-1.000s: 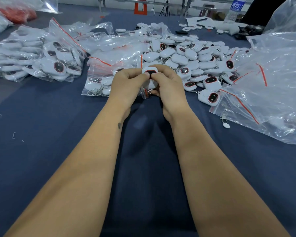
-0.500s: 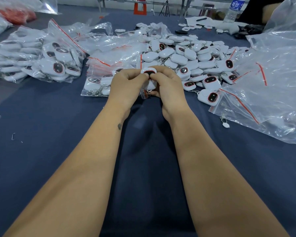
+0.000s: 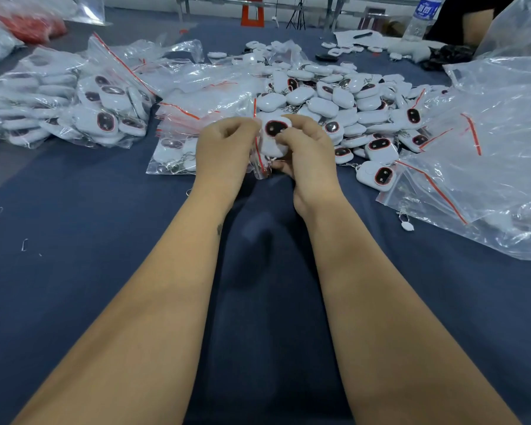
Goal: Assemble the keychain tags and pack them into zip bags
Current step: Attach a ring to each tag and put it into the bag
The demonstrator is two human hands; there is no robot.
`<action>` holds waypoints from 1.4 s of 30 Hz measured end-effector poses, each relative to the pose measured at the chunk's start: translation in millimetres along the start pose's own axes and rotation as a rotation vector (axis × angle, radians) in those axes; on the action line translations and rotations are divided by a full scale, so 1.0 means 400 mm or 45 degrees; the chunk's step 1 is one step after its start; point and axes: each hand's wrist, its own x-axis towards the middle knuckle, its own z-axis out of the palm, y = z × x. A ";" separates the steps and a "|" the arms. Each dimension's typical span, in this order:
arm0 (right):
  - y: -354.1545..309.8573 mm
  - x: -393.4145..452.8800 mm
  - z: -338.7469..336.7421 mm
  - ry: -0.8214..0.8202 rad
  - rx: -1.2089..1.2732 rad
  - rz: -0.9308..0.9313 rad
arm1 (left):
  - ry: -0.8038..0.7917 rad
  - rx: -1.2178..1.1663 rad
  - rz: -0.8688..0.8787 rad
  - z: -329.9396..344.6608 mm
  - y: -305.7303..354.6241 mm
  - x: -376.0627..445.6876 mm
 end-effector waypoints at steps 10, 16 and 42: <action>-0.021 -0.002 -0.002 -0.125 0.784 0.057 | 0.080 0.274 0.032 -0.015 -0.014 0.011; 0.002 -0.009 0.022 -0.040 -0.118 -0.073 | 0.202 0.204 0.155 -0.012 0.007 -0.005; 0.033 -0.007 0.041 -0.064 -1.010 -0.628 | 0.487 0.184 0.666 0.002 0.028 -0.039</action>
